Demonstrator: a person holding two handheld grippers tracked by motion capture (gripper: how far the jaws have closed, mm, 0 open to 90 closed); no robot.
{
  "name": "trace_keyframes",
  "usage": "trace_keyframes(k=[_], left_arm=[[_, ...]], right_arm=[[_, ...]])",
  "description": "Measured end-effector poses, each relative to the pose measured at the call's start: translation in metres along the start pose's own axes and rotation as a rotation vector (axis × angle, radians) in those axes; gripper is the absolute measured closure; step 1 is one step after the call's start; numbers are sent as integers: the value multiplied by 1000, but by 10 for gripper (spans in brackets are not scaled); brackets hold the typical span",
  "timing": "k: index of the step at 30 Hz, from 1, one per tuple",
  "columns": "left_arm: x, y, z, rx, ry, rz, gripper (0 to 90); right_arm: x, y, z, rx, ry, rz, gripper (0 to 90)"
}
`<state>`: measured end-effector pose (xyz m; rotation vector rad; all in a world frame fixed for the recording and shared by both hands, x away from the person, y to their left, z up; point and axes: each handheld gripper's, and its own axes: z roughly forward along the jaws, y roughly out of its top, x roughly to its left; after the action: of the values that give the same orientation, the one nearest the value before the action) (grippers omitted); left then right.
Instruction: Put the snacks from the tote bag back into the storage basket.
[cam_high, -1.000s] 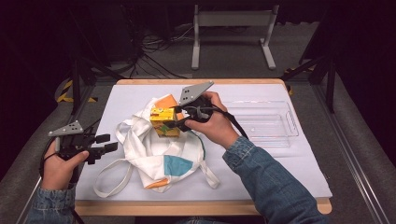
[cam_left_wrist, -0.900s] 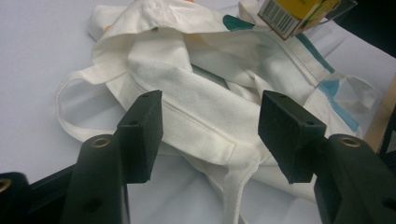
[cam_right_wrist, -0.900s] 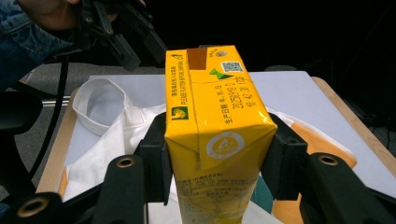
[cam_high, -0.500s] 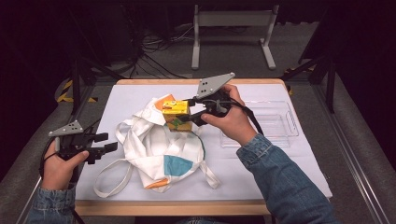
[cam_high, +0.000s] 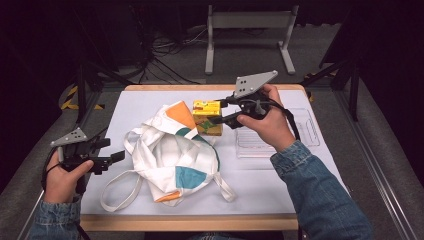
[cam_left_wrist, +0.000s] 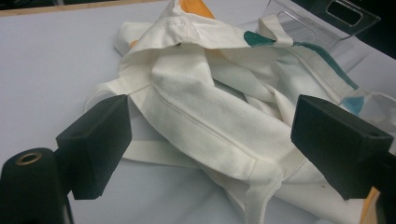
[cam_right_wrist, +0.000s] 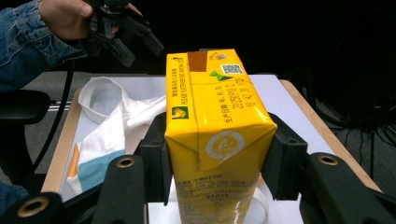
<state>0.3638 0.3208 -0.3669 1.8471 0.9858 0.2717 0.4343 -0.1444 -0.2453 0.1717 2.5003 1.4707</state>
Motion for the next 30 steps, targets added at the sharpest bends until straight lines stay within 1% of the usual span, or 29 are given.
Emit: trace_keyframes(k=[1, 3, 6, 7, 11, 12, 14, 19, 21, 22, 23, 27, 28, 29, 30], left_arm=[[0, 0, 0, 0, 0, 0, 128], [0, 0, 0, -1, 4, 0, 123], [0, 0, 0, -1, 7, -1, 118], [0, 0, 0, 0, 9, 6, 118], [0, -1, 0, 5, 14, 0, 117], [0, -1, 0, 6, 17, -9, 117], [1, -1, 0, 7, 20, -15, 116], [2, 0, 1, 6, 19, -13, 107], [1, -1, 1, 5, 23, -14, 103], [2, -1, 1, 7, 24, -6, 101], [1, -1, 0, 8, 24, -13, 100], [2, -1, -1, 6, 27, -9, 99], [1, -2, -1, 6, 29, -15, 99], [2, -2, -1, 10, 34, -5, 99], [2, -2, -1, 10, 35, -12, 99]], right_arm=[[0, 0, 0, 0, 0, 0, 511], [-3, -3, -9, -3, -7, 2, 511], [-7, -6, -19, -4, -12, 6, 511], [-8, -8, -22, -4, -15, 7, 511], [-13, -13, -32, -1, -33, 12, 511], [-14, -15, -35, 1, -37, 15, 511], [-16, -18, -40, 3, -46, 19, 511], [-22, -26, -54, 5, -61, 31, 511], [-24, -30, -59, 8, -73, 35, 511], [-25, -32, -62, 10, -81, 37, 511], [-26, -34, -64, 12, -87, 39, 511], [-30, -40, -71, 15, -104, 48, 511], [-31, -42, -73, 15, -109, 52, 511], [-32, -44, -75, 13, -114, 56, 511], [-34, -47, -77, 13, -121, 61, 511]])
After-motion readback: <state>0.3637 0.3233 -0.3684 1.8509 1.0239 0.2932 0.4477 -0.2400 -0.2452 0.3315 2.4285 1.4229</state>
